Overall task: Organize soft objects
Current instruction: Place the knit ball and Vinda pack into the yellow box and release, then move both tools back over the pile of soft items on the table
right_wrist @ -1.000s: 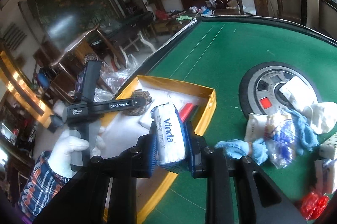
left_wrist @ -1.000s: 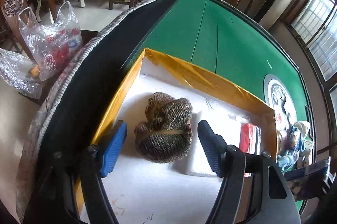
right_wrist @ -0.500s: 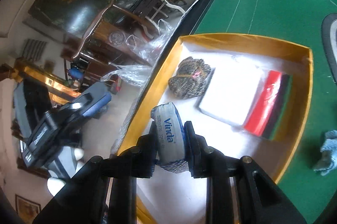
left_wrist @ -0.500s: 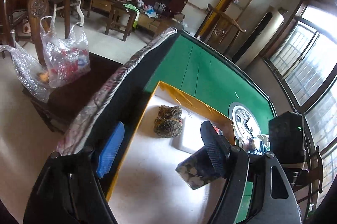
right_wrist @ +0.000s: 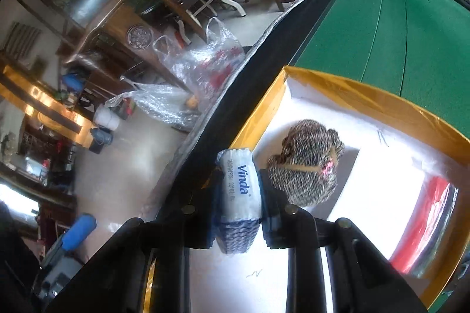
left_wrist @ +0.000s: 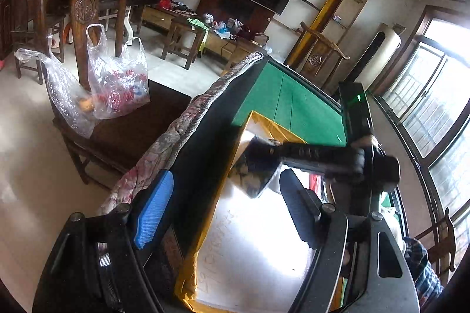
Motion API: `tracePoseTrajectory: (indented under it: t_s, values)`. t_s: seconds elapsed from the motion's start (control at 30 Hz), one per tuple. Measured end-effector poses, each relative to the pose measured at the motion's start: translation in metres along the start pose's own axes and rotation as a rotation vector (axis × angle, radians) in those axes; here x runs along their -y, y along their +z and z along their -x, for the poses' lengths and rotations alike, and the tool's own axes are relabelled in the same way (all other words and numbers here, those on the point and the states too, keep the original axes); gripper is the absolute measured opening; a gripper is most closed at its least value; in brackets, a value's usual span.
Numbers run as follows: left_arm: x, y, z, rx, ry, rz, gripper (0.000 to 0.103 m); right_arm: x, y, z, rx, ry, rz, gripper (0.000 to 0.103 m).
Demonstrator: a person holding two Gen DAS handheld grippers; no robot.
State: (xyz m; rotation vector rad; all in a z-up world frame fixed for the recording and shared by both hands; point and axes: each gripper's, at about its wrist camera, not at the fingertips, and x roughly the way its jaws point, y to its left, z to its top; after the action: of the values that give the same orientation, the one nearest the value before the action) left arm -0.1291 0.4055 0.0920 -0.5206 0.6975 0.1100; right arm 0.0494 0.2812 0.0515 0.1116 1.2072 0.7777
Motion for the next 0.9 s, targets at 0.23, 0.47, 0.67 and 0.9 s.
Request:
tracePoseTrajectory:
  t_s: [0.23,0.47,0.67,0.9]
  values:
    - [0.005,-0.006,0.001,-0.015,-0.008,-0.006,0.075,0.011,0.022,0.014,0.071,-0.009,-0.084,0.052]
    - [0.017,-0.012,0.005,-0.012,-0.01,-0.023,0.075,0.005,0.016,0.07,0.212,-0.043,-0.018,0.056]
    - [0.047,-0.026,0.012,0.014,0.002,-0.078,0.075,0.012,-0.021,0.125,0.316,-0.133,0.087,0.057]
    - [0.105,-0.052,0.002,-0.04,-0.078,-0.152,0.075,0.078,-0.084,0.185,0.403,-0.279,0.037,0.059]
